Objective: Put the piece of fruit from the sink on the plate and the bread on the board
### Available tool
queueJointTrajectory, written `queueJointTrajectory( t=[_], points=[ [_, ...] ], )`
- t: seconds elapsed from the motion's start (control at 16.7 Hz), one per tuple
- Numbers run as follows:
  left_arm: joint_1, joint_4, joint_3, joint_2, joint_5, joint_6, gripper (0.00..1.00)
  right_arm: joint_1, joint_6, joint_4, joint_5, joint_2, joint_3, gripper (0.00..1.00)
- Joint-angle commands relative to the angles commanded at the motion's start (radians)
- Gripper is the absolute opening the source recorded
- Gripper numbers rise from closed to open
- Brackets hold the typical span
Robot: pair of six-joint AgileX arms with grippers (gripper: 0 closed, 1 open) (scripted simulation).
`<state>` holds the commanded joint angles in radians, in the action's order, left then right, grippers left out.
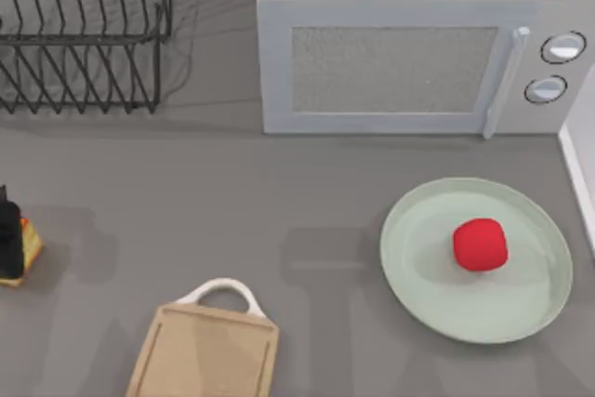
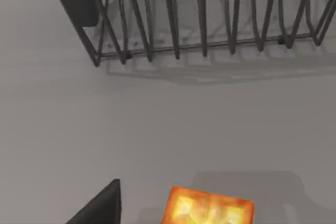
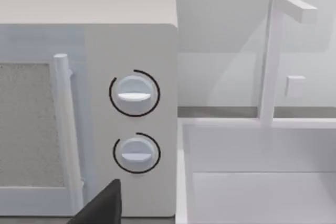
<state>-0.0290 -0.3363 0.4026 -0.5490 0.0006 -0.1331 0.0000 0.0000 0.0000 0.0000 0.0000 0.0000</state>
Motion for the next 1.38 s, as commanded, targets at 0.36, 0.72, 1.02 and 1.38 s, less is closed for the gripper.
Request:
queueJointTrajectory(
  t=[0.36, 0.72, 1.02, 1.38],
  points=[
    [-0.029, -0.324, 0.389, -0.591, 0.000, -0.128, 1.00, 0.000, 0.000, 0.000, 0.000, 0.000, 0.000, 1.00],
    [-0.052, -0.582, 0.697, -1.072, 0.000, -0.229, 1.00, 0.000, 0.000, 0.000, 0.000, 0.000, 0.000, 1.00],
    [-0.060, -0.665, 0.796, -1.218, 0.000, -0.262, 1.00, 0.000, 0.000, 0.000, 0.000, 0.000, 0.000, 1.00],
    [-0.056, -0.646, 0.782, -1.224, -0.001, -0.260, 1.00, 0.000, 0.000, 0.000, 0.000, 0.000, 0.000, 1.00]
  ],
)
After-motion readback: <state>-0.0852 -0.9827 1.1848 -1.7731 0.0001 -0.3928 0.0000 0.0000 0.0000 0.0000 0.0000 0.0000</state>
